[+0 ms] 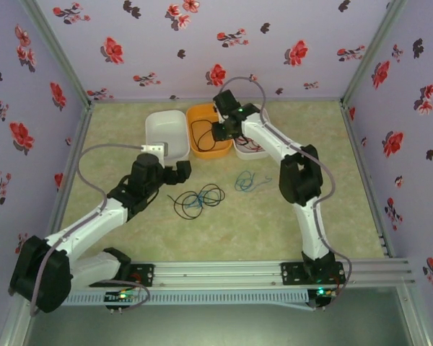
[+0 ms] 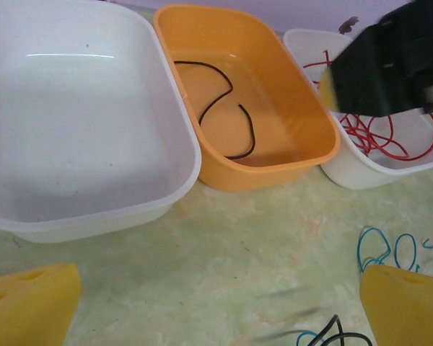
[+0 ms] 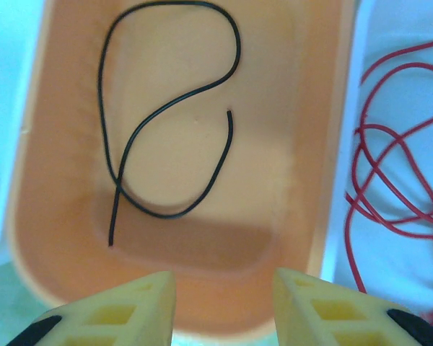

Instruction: Untangle the cables

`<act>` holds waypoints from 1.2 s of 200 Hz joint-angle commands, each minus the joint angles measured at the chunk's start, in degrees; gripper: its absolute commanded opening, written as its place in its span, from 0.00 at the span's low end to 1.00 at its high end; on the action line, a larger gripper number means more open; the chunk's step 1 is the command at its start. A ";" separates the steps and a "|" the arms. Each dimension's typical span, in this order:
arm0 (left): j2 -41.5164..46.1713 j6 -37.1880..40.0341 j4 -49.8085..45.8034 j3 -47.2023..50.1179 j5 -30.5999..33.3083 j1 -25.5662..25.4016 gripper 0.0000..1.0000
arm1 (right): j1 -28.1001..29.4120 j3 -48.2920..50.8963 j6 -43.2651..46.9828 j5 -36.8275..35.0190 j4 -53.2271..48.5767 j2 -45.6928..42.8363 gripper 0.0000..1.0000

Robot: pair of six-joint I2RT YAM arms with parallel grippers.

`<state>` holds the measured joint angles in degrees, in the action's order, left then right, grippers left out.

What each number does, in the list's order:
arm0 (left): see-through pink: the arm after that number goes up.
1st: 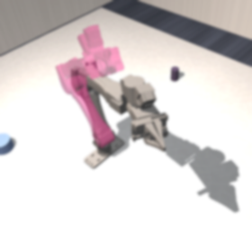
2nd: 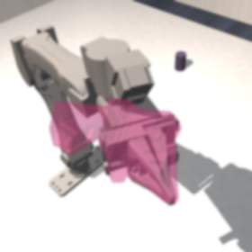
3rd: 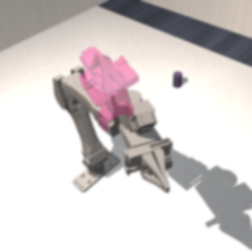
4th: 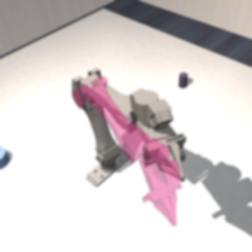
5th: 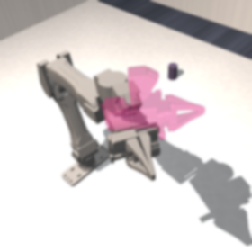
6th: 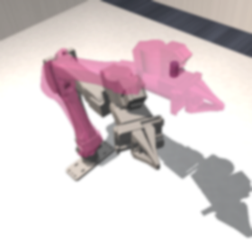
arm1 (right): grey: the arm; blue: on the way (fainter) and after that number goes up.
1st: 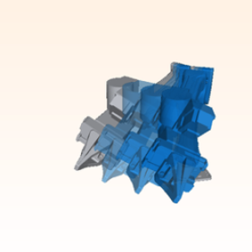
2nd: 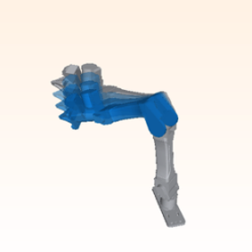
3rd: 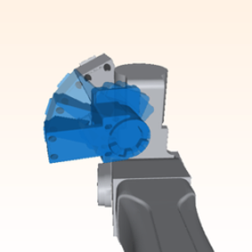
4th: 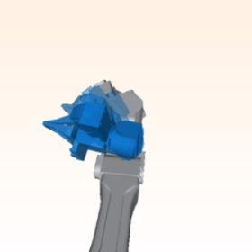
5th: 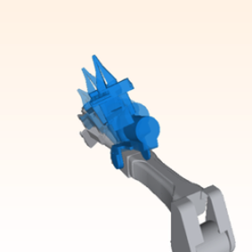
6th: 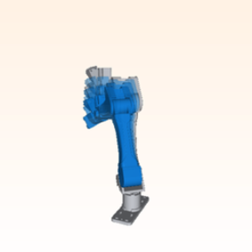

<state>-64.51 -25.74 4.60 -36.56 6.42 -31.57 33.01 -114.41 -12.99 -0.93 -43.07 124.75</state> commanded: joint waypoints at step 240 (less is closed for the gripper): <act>-30.06 6.75 -14.34 -16.79 -23.02 -4.62 0.64 | 8.11 58.73 -26.03 14.49 33.80 -24.32 0.40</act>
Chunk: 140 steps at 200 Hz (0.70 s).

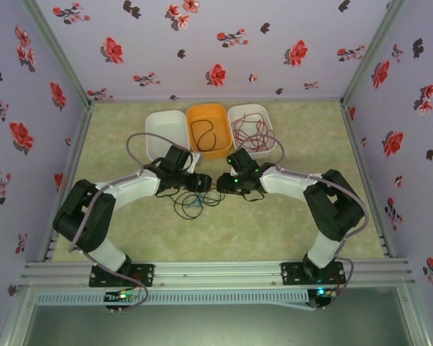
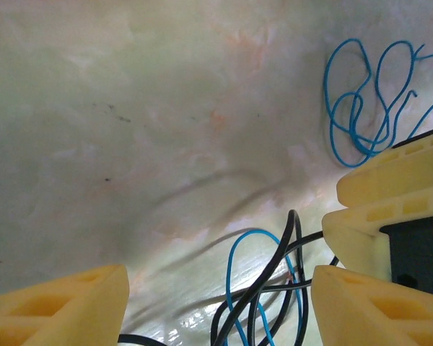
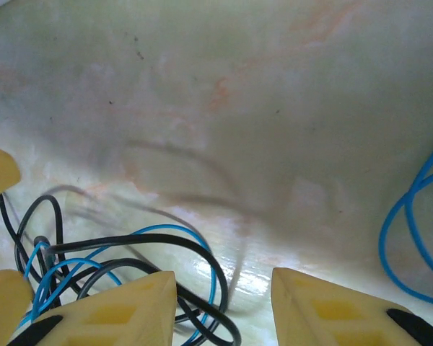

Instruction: Untangle the cables

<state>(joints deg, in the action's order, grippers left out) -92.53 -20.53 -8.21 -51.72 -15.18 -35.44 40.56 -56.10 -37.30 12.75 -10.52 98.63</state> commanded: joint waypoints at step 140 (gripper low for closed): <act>-3.20 -2.09 4.54 -0.63 -2.61 -1.12 0.14 | 0.93 0.34 -1.68 -1.16 -1.31 2.27 0.20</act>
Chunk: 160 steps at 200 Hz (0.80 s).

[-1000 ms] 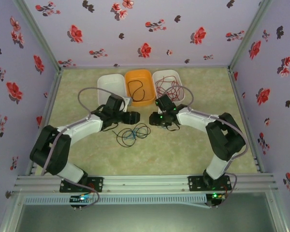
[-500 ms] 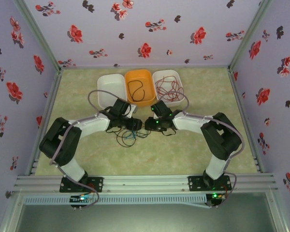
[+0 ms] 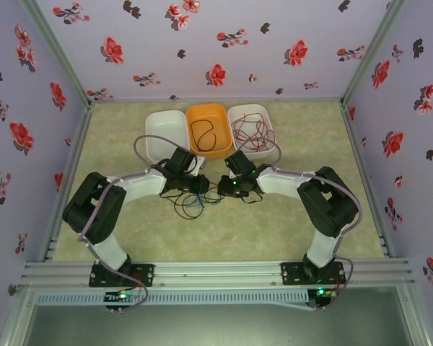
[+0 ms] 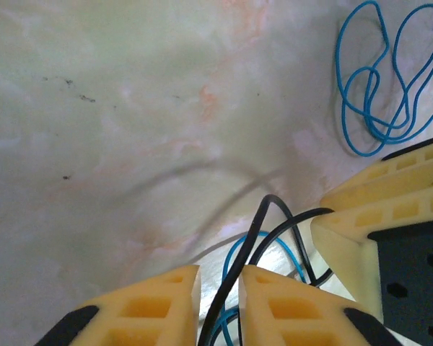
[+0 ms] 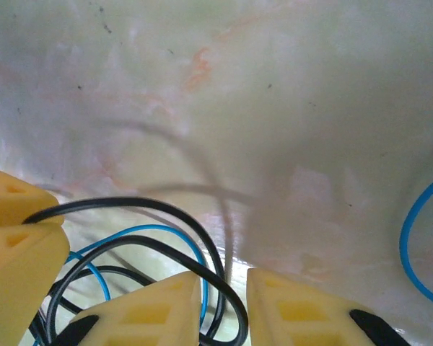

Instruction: Untangle the cables

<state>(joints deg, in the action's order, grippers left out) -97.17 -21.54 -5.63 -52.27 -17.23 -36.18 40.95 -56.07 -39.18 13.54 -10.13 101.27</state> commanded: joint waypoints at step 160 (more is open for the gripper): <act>24.78 -3.11 -2.39 8.79 18.71 5.39 0.02 | -1.62 -1.43 2.98 -36.38 -21.66 -17.40 0.00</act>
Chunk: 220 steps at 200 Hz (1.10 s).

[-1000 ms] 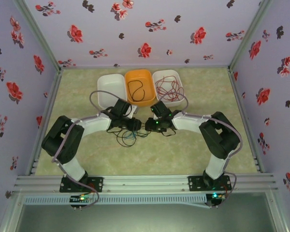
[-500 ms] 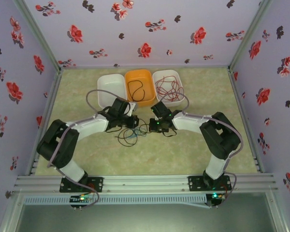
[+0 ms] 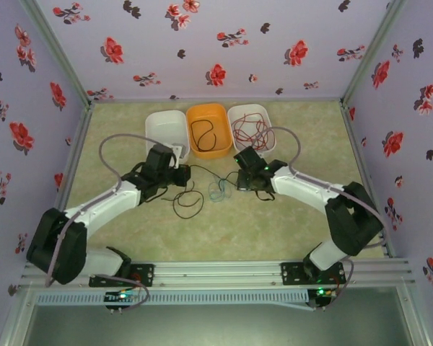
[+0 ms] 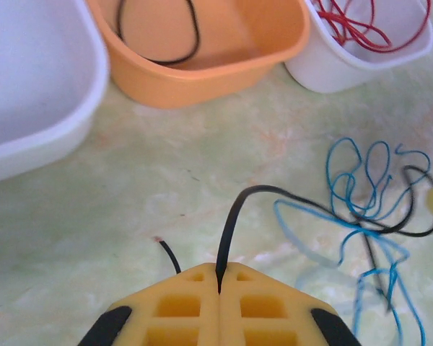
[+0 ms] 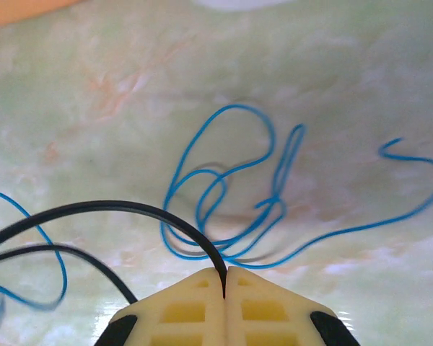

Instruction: Untangle the cables

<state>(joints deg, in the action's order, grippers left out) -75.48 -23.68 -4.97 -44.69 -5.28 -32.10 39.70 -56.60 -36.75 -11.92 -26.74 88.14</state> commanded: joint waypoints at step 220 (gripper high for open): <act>20.13 12.98 -7.95 -7.23 -3.83 -0.92 0.00 | -0.59 7.96 13.99 8.48 18.36 -23.30 0.57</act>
<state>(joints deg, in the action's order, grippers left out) -56.71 -12.97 -11.68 -49.65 -6.07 -32.64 39.27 -50.41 -25.87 -13.52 -17.30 65.45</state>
